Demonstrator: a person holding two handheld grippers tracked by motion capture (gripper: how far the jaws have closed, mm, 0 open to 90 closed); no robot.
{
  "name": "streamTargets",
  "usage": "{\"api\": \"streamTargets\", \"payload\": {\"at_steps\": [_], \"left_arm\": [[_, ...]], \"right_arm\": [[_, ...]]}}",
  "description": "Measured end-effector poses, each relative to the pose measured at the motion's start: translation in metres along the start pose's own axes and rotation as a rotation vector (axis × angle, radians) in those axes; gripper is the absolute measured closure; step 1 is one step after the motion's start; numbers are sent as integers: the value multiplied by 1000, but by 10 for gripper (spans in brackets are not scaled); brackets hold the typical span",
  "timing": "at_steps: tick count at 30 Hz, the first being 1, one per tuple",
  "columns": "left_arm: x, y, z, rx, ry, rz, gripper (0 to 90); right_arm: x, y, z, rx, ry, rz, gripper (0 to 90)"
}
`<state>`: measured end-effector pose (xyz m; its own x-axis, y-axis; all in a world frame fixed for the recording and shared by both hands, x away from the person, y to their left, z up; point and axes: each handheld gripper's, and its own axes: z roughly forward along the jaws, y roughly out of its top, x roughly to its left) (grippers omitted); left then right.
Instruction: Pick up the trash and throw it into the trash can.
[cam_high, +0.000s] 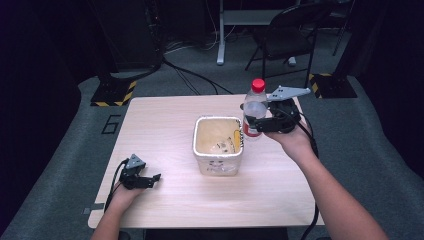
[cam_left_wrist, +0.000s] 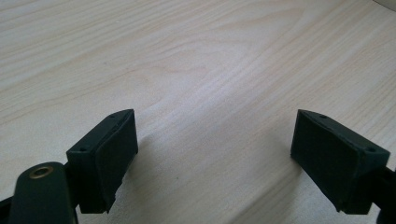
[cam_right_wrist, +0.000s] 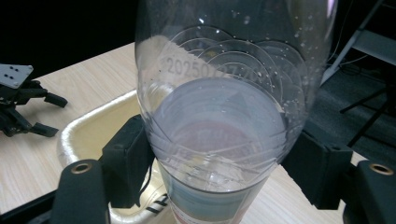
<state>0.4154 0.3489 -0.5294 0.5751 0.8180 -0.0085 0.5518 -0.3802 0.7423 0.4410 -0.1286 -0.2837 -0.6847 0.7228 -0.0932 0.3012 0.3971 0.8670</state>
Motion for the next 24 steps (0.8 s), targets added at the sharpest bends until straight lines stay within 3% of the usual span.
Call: {"api": "streamTargets", "payload": {"at_steps": [10,24], "left_arm": [[0,0,0,2,0,0,146],[0,0,0,2,0,0,146]], "right_arm": [[13,14,5,-23,24,-24,283],[36,22,32,-24,85,-39,283]]}}
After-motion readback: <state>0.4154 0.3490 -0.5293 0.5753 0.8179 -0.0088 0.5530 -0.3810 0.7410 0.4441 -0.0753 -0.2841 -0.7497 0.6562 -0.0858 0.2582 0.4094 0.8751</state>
